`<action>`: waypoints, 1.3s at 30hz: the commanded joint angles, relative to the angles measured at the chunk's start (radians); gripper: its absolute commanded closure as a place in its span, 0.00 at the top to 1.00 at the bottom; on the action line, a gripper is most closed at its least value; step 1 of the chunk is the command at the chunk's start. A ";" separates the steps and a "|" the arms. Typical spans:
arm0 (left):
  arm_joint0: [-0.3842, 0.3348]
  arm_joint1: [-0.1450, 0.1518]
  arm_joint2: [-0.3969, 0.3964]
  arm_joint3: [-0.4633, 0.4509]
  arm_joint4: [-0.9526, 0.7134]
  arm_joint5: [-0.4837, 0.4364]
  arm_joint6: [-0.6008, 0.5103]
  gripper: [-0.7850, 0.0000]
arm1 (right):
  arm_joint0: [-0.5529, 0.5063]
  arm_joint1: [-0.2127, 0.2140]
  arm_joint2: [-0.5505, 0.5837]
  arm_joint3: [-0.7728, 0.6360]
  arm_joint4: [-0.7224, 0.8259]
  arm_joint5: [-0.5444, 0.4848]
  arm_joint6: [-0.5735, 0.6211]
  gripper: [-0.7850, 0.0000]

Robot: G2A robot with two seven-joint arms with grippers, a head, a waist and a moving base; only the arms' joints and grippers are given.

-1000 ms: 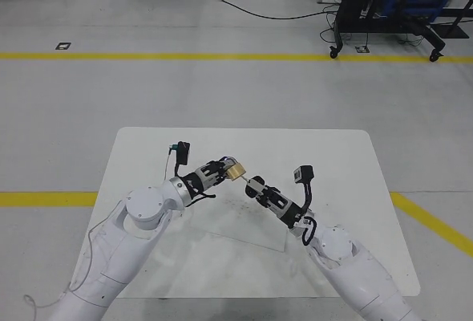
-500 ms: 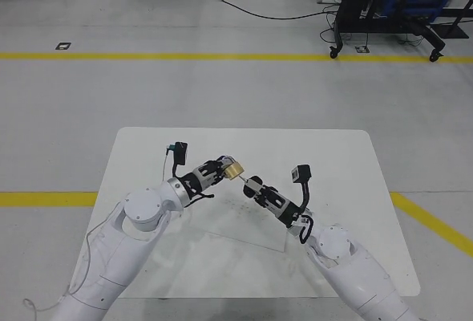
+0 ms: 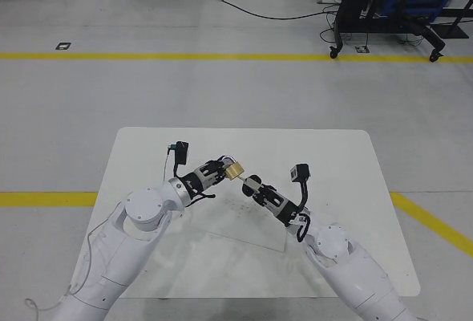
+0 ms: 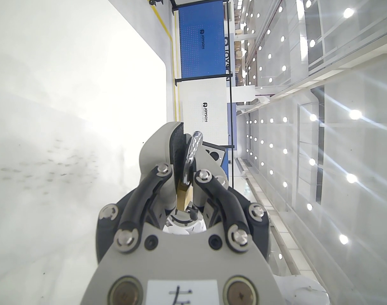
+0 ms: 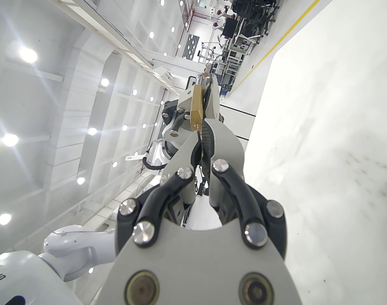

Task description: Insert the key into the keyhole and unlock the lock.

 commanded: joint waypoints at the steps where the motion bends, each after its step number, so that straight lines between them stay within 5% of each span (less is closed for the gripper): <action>1: -0.001 -0.001 -0.001 0.000 0.000 0.001 0.002 0.00 | 0.003 -0.001 -0.001 -0.001 -0.004 0.006 0.002 0.00; 23: 0.023 -0.016 -0.006 -0.033 0.026 -0.011 0.072 0.00 | -0.041 -0.020 0.014 -0.022 -0.102 -0.040 -0.147 0.00; 39: 0.023 -0.024 -0.010 -0.035 0.042 0.003 0.073 0.00 | -0.041 -0.031 0.020 -0.020 -0.112 -0.052 -0.135 0.00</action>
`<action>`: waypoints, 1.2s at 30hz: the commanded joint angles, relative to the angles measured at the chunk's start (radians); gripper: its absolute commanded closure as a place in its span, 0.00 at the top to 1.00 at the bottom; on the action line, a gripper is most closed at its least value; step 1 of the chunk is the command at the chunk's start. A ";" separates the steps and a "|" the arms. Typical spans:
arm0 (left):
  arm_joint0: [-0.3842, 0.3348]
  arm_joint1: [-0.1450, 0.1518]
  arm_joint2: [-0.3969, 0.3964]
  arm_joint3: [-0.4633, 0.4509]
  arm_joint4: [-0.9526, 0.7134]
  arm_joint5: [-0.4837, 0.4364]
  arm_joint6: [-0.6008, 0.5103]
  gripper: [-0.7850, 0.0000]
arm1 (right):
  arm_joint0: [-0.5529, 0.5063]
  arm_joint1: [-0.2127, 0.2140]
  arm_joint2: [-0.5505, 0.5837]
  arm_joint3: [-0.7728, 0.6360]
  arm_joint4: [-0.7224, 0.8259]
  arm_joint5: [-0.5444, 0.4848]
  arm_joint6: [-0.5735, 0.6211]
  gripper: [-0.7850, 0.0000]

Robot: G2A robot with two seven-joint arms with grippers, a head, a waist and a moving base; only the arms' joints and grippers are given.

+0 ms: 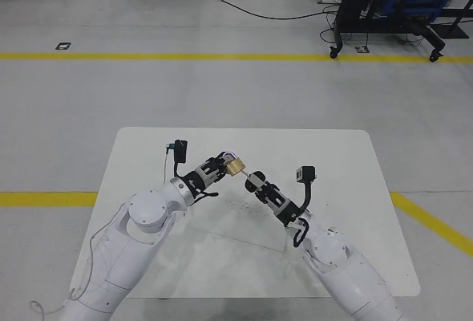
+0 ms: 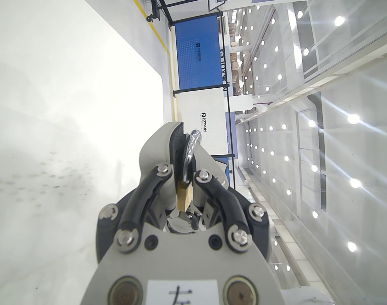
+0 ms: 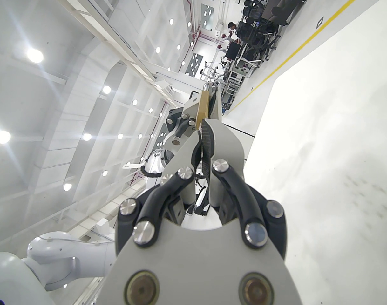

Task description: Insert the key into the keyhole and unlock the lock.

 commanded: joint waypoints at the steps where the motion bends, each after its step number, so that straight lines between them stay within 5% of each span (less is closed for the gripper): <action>1: -0.001 -0.001 0.000 0.002 0.000 0.001 0.000 0.00 | 0.000 -0.001 -0.001 0.002 -0.002 0.001 0.000 0.00; 21: -0.011 -0.011 -0.025 0.016 0.007 0.002 0.006 0.00 | -0.012 -0.009 0.023 -0.002 -0.048 -0.006 -0.009 0.00; 36: 0.022 -0.003 -0.048 -0.011 0.020 0.069 -0.044 0.00 | -0.033 0.005 0.072 -0.055 -0.578 -0.047 -0.119 0.00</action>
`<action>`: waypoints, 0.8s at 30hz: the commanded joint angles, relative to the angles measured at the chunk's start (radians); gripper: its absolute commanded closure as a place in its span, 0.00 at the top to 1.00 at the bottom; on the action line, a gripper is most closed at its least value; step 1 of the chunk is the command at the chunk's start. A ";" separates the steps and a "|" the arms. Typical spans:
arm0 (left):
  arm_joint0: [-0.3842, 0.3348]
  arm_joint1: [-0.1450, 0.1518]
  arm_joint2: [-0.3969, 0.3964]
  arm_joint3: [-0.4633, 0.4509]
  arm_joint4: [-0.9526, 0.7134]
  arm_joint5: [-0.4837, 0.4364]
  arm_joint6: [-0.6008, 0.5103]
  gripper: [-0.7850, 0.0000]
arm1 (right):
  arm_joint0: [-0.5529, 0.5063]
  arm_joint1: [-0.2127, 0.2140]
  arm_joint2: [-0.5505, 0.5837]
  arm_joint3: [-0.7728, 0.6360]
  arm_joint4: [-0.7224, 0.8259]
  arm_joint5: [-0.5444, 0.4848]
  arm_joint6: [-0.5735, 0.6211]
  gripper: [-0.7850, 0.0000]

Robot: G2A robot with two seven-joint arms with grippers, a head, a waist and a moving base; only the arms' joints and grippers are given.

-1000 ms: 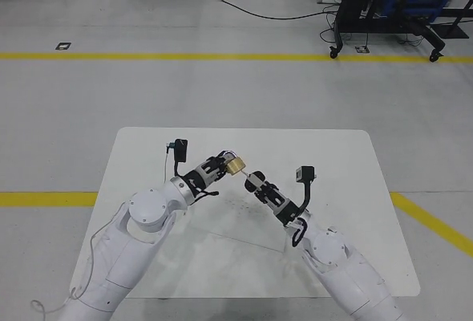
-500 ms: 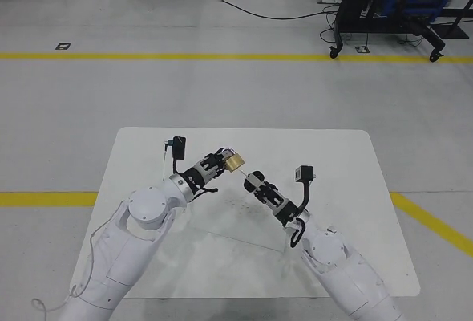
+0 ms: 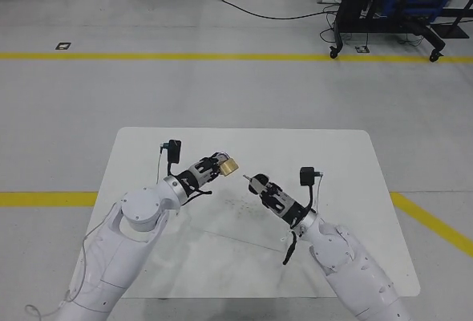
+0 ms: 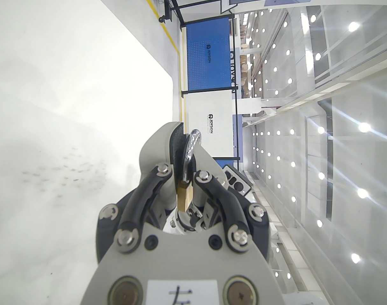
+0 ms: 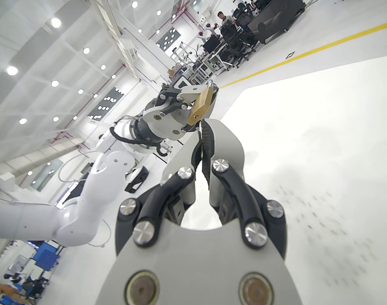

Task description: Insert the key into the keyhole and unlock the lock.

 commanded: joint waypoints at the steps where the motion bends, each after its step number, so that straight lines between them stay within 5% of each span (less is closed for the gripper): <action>1: 0.001 -0.002 0.006 -0.002 -0.002 0.010 0.000 0.00 | 0.000 -0.001 -0.003 -0.008 -0.052 0.008 -0.026 0.00; 18: -0.039 -0.009 0.026 0.002 -0.002 0.107 -0.047 0.00 | 0.019 -0.018 -0.054 -0.019 -0.333 0.150 -0.152 0.00; 24: -0.034 -0.009 0.005 -0.001 -0.008 0.086 -0.022 0.00 | -0.002 -0.025 -0.067 -0.025 -0.213 0.112 -0.144 0.00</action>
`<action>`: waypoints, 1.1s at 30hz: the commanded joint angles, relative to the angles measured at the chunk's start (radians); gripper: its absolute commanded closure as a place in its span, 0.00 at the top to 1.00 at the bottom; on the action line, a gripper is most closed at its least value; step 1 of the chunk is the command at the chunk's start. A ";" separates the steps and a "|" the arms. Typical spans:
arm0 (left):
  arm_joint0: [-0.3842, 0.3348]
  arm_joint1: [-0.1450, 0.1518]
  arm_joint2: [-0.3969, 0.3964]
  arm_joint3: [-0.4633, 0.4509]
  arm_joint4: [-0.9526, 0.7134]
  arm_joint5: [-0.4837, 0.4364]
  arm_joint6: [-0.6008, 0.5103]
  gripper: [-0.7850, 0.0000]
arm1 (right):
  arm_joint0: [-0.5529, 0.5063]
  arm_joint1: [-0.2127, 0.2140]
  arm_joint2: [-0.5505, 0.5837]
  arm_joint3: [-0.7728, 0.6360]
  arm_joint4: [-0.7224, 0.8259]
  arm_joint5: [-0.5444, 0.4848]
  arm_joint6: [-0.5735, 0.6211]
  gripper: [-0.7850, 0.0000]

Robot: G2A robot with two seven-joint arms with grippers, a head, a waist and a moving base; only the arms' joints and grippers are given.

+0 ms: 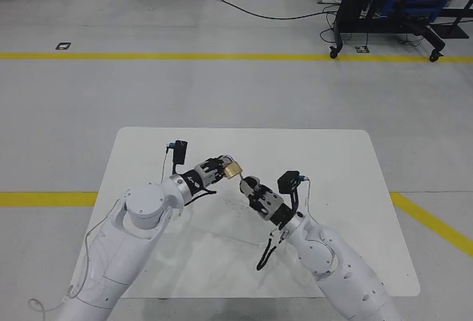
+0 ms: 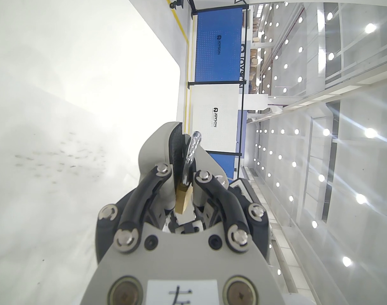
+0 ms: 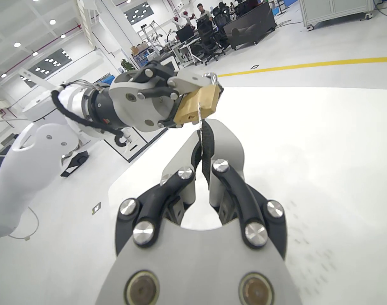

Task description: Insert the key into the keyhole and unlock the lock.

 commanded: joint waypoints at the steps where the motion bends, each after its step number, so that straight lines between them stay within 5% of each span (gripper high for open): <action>1: 0.007 0.001 -0.011 -0.004 0.002 -0.018 0.014 0.00 | -0.014 -0.002 0.009 -0.006 0.162 -0.050 0.010 0.00; 6: 0.041 0.004 -0.042 -0.013 -0.007 -0.114 0.021 0.00 | -0.022 0.005 0.036 0.005 0.743 -0.150 0.295 0.00; 10: 0.056 0.004 -0.054 -0.004 -0.052 -0.148 -0.028 0.00 | 0.007 0.021 0.067 0.035 0.933 -0.085 0.564 0.00; 16: 0.056 0.005 -0.054 0.004 -0.048 -0.157 -0.051 0.00 | 0.022 0.024 0.061 0.045 1.006 -0.043 0.660 0.00; 33: 0.039 0.005 -0.040 0.015 -0.036 -0.154 -0.124 0.00 | 0.053 0.021 0.045 0.063 1.034 0.014 0.696 0.00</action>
